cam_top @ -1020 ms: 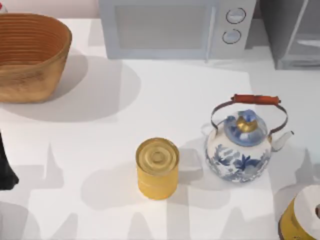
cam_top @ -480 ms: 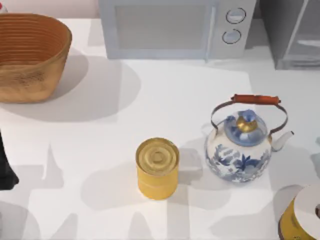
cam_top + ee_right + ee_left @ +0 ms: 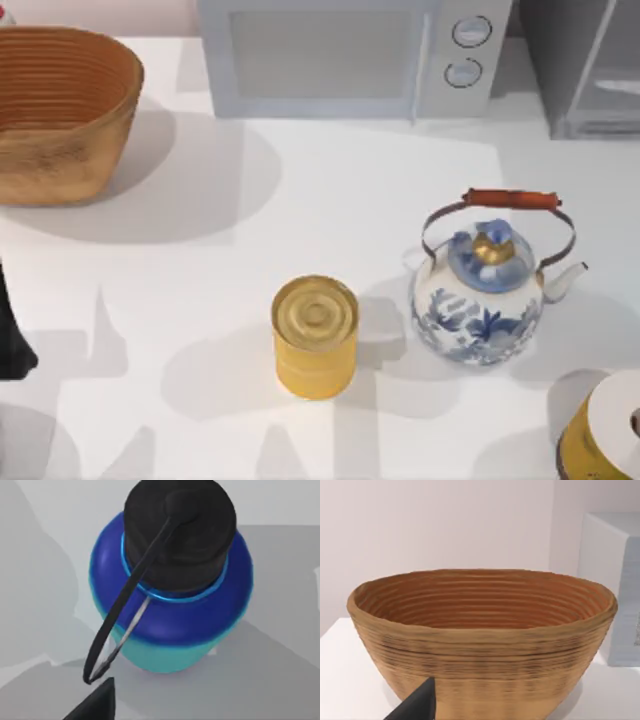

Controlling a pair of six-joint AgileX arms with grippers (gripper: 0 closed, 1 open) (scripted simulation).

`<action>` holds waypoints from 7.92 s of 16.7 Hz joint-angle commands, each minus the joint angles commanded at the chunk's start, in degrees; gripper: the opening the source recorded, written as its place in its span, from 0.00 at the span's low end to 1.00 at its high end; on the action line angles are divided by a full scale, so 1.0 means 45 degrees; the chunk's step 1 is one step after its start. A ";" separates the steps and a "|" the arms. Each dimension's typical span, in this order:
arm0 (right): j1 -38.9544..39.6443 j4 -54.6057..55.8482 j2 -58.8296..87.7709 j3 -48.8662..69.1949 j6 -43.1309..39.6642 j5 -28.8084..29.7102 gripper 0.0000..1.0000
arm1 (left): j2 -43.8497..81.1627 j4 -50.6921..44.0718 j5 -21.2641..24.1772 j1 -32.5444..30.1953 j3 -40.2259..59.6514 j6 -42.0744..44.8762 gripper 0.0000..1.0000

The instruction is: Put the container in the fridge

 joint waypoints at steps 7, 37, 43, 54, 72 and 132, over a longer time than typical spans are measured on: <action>-0.0808 -0.2140 0.1849 0.1259 -0.3965 -0.3050 1.00 | 0.0000 0.0000 0.0000 0.0000 0.0000 0.0000 1.00; 0.1030 0.2011 0.3550 0.0313 -0.1672 -0.2564 0.48 | 0.0000 0.0000 0.0000 0.0000 0.0000 0.0000 1.00; 0.1030 0.2011 0.3550 0.0313 -0.1672 -0.2564 0.03 | 0.0000 0.0000 0.0000 0.0000 0.0000 0.0000 1.00; 0.0817 0.1883 0.3575 0.0525 -0.1770 -0.2599 0.01 | 0.0000 0.0000 0.0000 0.0000 0.0000 0.0000 1.00; -0.1023 -0.4949 0.4391 0.4165 -0.6473 -0.3462 0.01 | 0.0000 0.0000 0.0000 0.0000 0.0000 0.0000 1.00; 0.2401 1.9754 0.8851 0.3002 1.1441 0.2996 0.01 | 0.0000 0.0000 0.0000 0.0000 0.0000 0.0000 1.00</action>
